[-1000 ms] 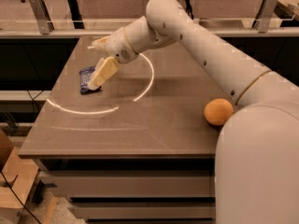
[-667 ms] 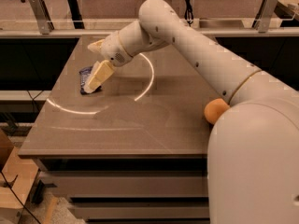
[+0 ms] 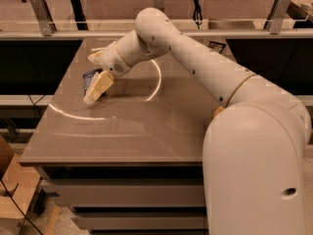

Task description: Pick rxbar blueberry

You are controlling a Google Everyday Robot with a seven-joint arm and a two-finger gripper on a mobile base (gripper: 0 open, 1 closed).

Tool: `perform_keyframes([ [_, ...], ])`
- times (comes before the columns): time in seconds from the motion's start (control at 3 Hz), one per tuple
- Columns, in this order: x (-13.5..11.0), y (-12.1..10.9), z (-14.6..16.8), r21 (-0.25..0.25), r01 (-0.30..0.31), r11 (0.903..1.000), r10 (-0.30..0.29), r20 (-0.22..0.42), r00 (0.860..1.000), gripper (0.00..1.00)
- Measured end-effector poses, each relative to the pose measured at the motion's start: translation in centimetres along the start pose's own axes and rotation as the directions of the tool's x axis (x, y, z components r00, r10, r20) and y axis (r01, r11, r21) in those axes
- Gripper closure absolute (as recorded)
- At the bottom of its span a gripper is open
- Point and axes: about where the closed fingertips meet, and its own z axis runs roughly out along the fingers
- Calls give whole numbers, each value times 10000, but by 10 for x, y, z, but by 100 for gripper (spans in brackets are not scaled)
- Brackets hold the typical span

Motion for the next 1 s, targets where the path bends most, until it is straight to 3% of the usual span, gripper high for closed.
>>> perform_keyframes([
  [0.33,16,0,6,-34,-394,9992,393,-177,9991,18],
  [1.0,21,1,-6,310,-644,9974,655,-360,9972,65],
])
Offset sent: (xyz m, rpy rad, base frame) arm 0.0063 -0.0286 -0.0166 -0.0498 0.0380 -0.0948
